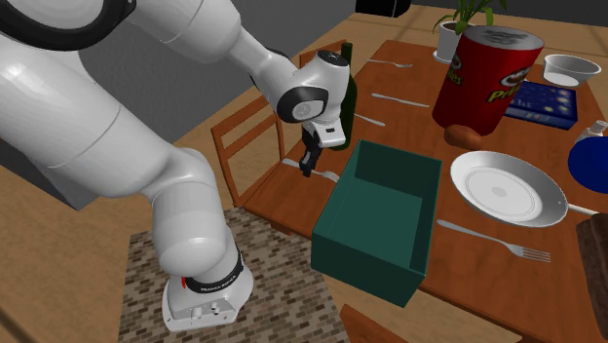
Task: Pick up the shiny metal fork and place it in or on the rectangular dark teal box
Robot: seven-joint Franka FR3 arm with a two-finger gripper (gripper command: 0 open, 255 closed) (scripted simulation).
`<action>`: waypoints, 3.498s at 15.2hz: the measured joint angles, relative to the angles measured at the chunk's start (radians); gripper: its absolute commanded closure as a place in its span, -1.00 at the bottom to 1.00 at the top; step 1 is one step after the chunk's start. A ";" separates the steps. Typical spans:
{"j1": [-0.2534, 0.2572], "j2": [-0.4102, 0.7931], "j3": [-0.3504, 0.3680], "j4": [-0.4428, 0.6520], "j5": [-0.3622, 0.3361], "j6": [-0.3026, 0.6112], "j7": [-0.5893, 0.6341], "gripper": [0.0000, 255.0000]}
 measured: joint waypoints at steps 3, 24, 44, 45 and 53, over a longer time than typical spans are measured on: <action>0.000 -0.027 -0.009 0.011 -0.005 -0.038 0.002 1.00; -0.004 -0.218 -0.089 0.173 -0.064 -0.388 0.042 1.00; -0.027 -0.267 -0.168 0.368 -0.127 -0.638 0.050 1.00; -0.038 -0.261 -0.187 0.371 -0.141 -0.640 0.028 1.00; -0.121 -0.220 -0.336 0.368 -0.251 -0.632 -0.156 1.00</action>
